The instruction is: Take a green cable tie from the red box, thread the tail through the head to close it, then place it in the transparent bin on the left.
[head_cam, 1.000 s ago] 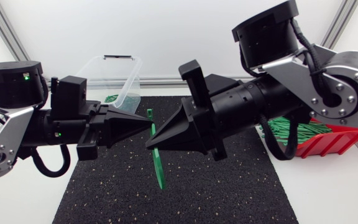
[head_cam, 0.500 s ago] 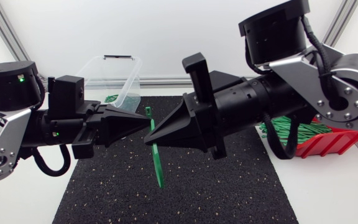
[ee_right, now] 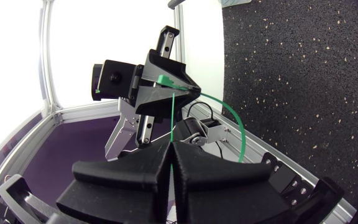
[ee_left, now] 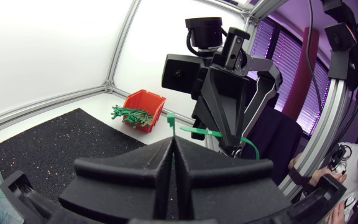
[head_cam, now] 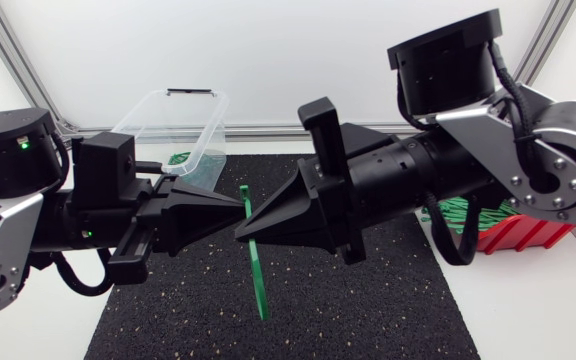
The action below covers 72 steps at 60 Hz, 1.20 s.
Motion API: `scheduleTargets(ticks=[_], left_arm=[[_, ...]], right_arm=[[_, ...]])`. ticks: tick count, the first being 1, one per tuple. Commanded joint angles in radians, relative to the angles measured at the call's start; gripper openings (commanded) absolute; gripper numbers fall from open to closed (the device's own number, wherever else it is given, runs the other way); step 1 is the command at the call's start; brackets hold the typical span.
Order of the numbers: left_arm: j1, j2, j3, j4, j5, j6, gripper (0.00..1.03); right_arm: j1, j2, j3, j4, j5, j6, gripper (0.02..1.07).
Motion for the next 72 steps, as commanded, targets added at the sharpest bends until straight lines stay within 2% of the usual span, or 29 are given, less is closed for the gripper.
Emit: scheduleTargets(ticks=[1,20,72], left_arm=[[-0.021,-0.021,-0.031,0.017,-0.007,-0.006,0.03],[-0.057,-0.024,-0.046,0.02,-0.061,0.033,0.03],[-0.034,-0.05,0.018,0.022,-0.081,0.003,0.03]], right_arm=[[0.01,-0.017,-0.016,0.014,-0.009,0.028,0.07],[0.009,-0.032,-0.022,0.025,-0.006,0.031,0.07],[0.033,-0.066,-0.026,0.025,0.018,0.042,0.07]])
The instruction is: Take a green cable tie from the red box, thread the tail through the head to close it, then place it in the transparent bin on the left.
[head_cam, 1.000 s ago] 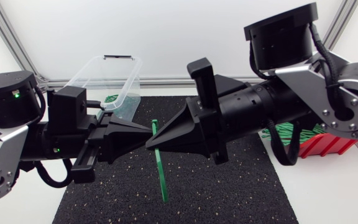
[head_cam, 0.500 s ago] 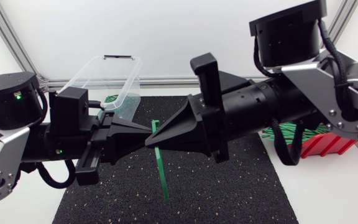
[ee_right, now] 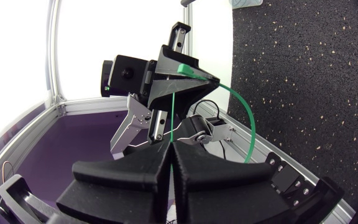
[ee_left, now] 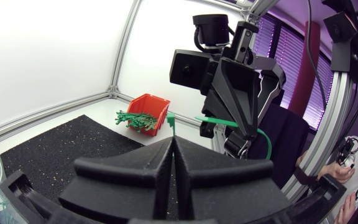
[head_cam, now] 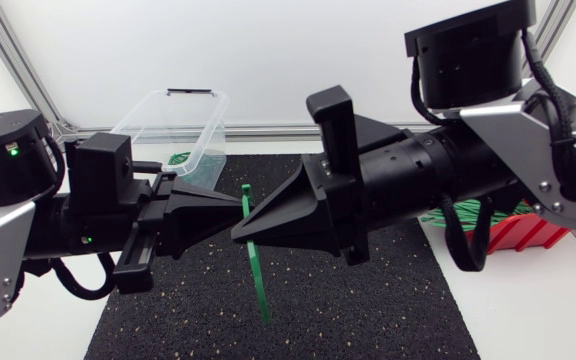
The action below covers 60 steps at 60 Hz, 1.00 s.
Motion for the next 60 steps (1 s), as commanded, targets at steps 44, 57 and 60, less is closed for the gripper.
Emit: scheduleTargets(ticks=[44,57,60], left_arm=[[-0.04,-0.058,-0.006,0.009,-0.042,-0.029,0.03],[-0.041,-0.062,-0.009,0.008,-0.042,-0.027,0.03],[-0.043,-0.063,-0.01,0.008,-0.044,-0.027,0.03]], right_arm=[[-0.003,-0.032,-0.026,0.021,0.016,0.041,0.07],[-0.003,-0.037,-0.027,0.025,0.024,0.043,0.07],[-0.003,-0.037,-0.029,0.025,0.024,0.043,0.07]])
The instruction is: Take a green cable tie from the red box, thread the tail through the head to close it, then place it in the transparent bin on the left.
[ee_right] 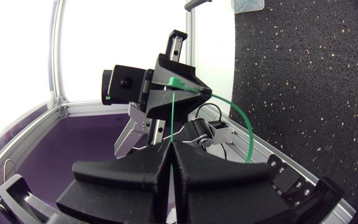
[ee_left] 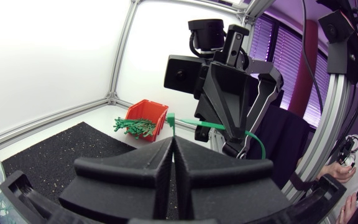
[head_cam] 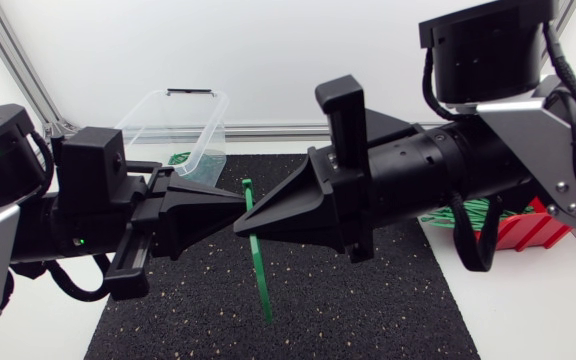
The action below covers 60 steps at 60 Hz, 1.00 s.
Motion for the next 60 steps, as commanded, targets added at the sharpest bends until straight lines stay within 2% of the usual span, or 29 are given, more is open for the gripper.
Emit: scheduleTargets(ticks=[1,47,60], left_arm=[[-0.009,-0.018,-0.014,0.008,-0.006,-0.012,0.03],[-0.03,-0.039,-0.037,0.002,-0.015,-0.01,0.03],[-0.058,-0.058,-0.053,0.002,-0.039,-0.001,0.03]], right_arm=[[0.0,-0.01,-0.025,0.018,0.002,0.025,0.07],[-0.008,-0.011,-0.029,0.035,0.011,0.037,0.07],[0.007,0.006,-0.029,0.033,0.008,0.06,0.07]])
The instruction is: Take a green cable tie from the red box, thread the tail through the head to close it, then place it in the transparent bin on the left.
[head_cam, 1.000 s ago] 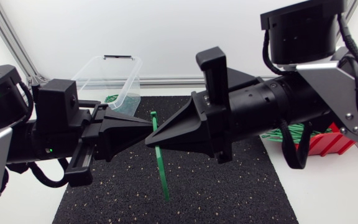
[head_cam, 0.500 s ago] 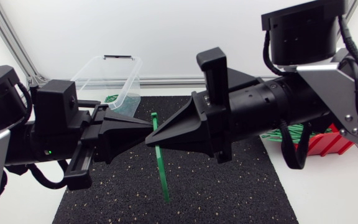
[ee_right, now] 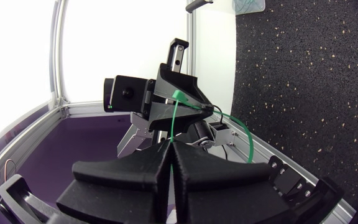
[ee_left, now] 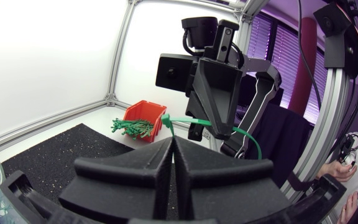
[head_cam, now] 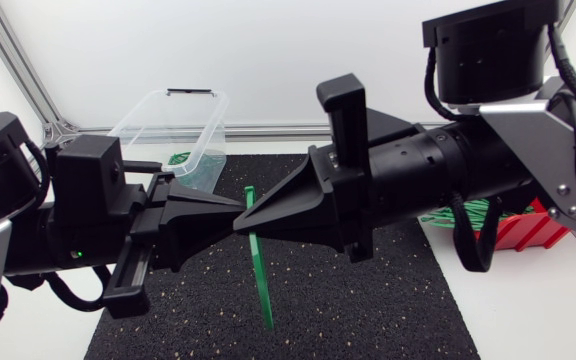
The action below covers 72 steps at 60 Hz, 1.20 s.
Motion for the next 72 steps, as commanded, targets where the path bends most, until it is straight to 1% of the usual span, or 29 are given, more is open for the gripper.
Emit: scheduleTargets(ticks=[1,2,13,25,37,47,53,59,62,65,66,70,72], left_arm=[[-0.012,-0.021,-0.032,0.013,0.011,0.004,0.03],[-0.023,-0.027,-0.037,0.014,0.009,0.019,0.03],[-0.035,-0.037,-0.041,0.024,-0.003,0.047,0.03],[-0.065,-0.039,-0.022,0.024,-0.047,0.047,0.03],[-0.091,-0.082,-0.031,0.011,-0.066,0.045,0.03],[-0.105,-0.102,-0.031,-0.007,-0.066,0.045,0.03],[-0.111,-0.102,-0.032,-0.01,-0.066,0.045,0.03],[-0.111,-0.103,-0.034,-0.015,-0.066,0.047,0.03],[-0.111,-0.103,-0.037,-0.015,-0.066,0.047,0.03],[-0.108,-0.1,-0.037,-0.016,-0.067,0.047,0.03],[-0.106,-0.099,-0.035,-0.016,-0.066,0.047,0.03],[-0.103,-0.099,-0.035,-0.016,-0.067,0.047,0.03],[-0.1,-0.099,-0.035,-0.018,-0.066,0.047,0.03]], right_arm=[[0.007,0.01,-0.023,0.011,0.0,0.048,0.07],[0.009,0.01,-0.023,0.011,0.0,0.048,0.07],[0.004,0.021,-0.023,0.013,0.001,0.067,0.07],[-0.007,0.039,-0.024,0.011,0.001,0.077,0.07],[-0.044,0.047,-0.027,0.016,0.003,0.08,0.07],[-0.044,0.038,-0.026,0.024,0.006,0.079,0.07],[-0.039,0.026,-0.024,0.036,0.032,0.08,0.07],[-0.042,0.029,-0.029,0.043,0.038,0.08,0.07],[-0.039,0.022,-0.029,0.043,0.038,0.077,0.12],[-0.028,0.006,-0.032,0.043,0.038,0.076,0.2],[-0.022,-0.001,-0.032,0.043,0.038,0.076,0.25],[-0.013,-0.011,-0.03,0.037,0.038,0.074,0.35],[-0.007,-0.011,-0.029,0.03,0.038,0.07,0.38]])
